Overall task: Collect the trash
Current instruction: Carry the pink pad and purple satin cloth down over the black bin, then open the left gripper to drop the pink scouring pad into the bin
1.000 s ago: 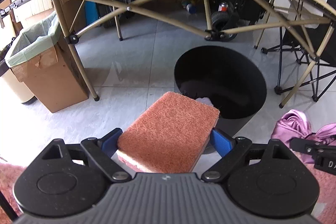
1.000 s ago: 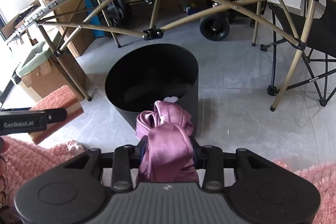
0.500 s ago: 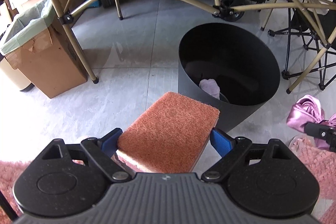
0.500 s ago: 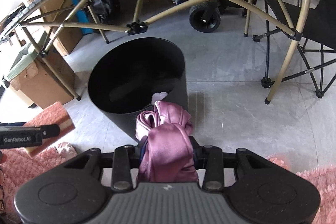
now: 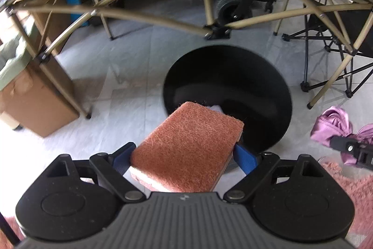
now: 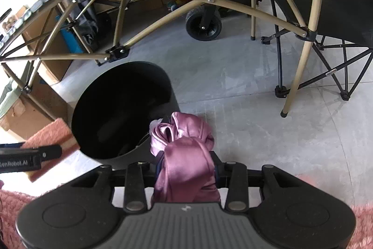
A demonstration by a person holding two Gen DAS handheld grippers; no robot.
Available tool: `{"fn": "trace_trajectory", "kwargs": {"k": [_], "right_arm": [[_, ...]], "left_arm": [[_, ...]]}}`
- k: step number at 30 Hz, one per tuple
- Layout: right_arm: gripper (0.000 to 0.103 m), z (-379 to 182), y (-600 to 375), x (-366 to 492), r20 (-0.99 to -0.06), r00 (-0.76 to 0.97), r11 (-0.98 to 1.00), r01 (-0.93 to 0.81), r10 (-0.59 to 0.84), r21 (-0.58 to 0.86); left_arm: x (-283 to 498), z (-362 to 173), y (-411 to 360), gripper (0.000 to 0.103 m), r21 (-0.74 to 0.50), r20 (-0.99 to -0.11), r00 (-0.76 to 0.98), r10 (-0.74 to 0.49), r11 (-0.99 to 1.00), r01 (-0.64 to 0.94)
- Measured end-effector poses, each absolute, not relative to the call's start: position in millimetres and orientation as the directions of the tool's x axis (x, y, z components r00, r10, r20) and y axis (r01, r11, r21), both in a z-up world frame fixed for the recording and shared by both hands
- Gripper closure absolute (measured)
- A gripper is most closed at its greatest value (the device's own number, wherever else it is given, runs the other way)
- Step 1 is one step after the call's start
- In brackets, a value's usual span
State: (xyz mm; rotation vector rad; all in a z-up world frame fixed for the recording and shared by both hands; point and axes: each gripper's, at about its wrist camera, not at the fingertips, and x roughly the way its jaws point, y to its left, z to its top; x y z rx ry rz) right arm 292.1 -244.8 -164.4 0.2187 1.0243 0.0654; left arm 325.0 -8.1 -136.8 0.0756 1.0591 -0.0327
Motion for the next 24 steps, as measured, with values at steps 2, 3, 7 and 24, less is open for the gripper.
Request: {"fn": "trace_trajectory", "kwargs": {"k": [2, 3, 7, 24], "right_arm": [[0.066, -165, -249, 298, -0.839, 0.524, 0.975, 0.062, 0.150, 0.213], [0.066, -166, -250, 301, -0.838, 0.526, 0.974, 0.070, 0.146, 0.214], [0.066, -169, -259, 312, -0.836, 0.533, 0.971, 0.098, 0.132, 0.216], [0.066, -183, -271, 319, -0.843, 0.523, 0.966, 0.131, 0.124, 0.224]], "left_arm": [[335, -135, -16, 0.012, 0.048, -0.869, 0.494, 0.004, 0.996, 0.078], [340, -135, -20, 0.012, 0.049, -0.869, 0.494, 0.002, 0.995, 0.083], [361, -138, -35, 0.012, 0.042, -0.870, 0.493, -0.011, 0.995, 0.095], [410, -167, -65, 0.012, 0.087, -0.890, 0.453, 0.054, 0.995, 0.052]]}}
